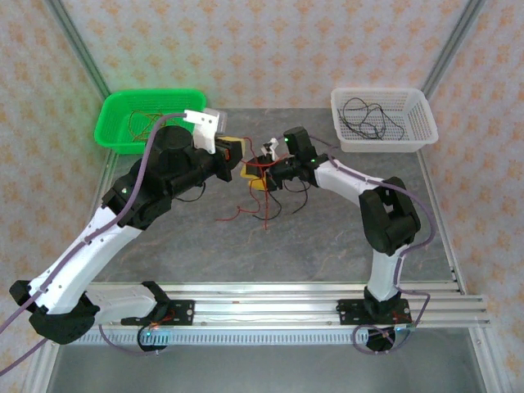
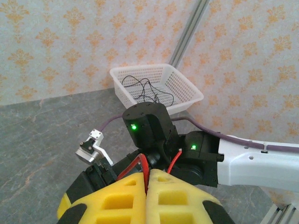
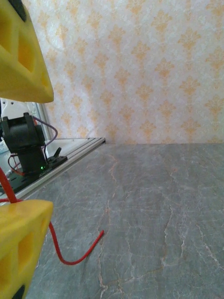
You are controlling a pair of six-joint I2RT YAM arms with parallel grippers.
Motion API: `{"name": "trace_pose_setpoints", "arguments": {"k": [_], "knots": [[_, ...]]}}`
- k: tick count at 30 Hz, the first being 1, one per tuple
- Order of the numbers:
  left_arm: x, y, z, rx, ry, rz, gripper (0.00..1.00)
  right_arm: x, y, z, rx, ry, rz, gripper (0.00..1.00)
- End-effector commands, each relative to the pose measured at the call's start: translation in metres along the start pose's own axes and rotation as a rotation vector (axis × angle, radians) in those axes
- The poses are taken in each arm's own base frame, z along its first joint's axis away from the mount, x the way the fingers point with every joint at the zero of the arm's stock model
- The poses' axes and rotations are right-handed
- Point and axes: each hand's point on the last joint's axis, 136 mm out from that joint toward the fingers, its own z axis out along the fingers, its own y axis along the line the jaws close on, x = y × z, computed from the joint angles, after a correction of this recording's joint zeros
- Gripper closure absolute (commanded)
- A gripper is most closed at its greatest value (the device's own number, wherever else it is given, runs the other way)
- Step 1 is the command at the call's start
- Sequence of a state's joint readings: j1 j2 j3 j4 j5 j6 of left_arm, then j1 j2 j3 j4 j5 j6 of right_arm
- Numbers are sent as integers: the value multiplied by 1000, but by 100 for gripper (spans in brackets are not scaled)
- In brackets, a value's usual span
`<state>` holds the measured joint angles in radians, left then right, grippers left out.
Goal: Untangle the cables
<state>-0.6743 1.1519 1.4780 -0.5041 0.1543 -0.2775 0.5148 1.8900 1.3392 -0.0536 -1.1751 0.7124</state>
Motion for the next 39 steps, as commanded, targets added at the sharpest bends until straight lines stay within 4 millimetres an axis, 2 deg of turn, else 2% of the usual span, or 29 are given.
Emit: {"name": "trace_pose_setpoints", "arguments": {"k": [1, 10, 15, 21, 24, 26, 29, 32, 35, 39], "knots": [[1, -3, -6, 10, 5, 30, 100, 7, 8, -2, 4, 25, -42, 45], [5, 3, -6, -17, 23, 37, 100, 11, 0, -12, 102, 7, -168, 46], [3, 8, -11, -50, 10, 39, 100, 26, -12, -12, 107, 55, -244, 56], [-9, 35, -19, -216, -31, 45, 100, 43, -38, -16, 142, 53, -304, 73], [-15, 50, -23, -311, -50, 58, 100, 37, -51, -24, 216, -22, -323, 74], [-16, 54, -22, -339, -53, 67, 100, 36, -49, -30, 212, -54, -359, 74], [-15, 55, -19, -341, -52, 74, 100, 32, -49, -40, 258, -112, -427, 72], [-13, 48, -14, -296, -44, 72, 100, 12, -52, -62, 415, -243, -506, 70], [-12, 40, -12, -248, -40, 72, 100, 3, -36, -85, 508, -352, -663, 65], [-14, 34, -11, -216, -40, 75, 100, 19, 5, -100, 501, -450, -996, 58]]}}
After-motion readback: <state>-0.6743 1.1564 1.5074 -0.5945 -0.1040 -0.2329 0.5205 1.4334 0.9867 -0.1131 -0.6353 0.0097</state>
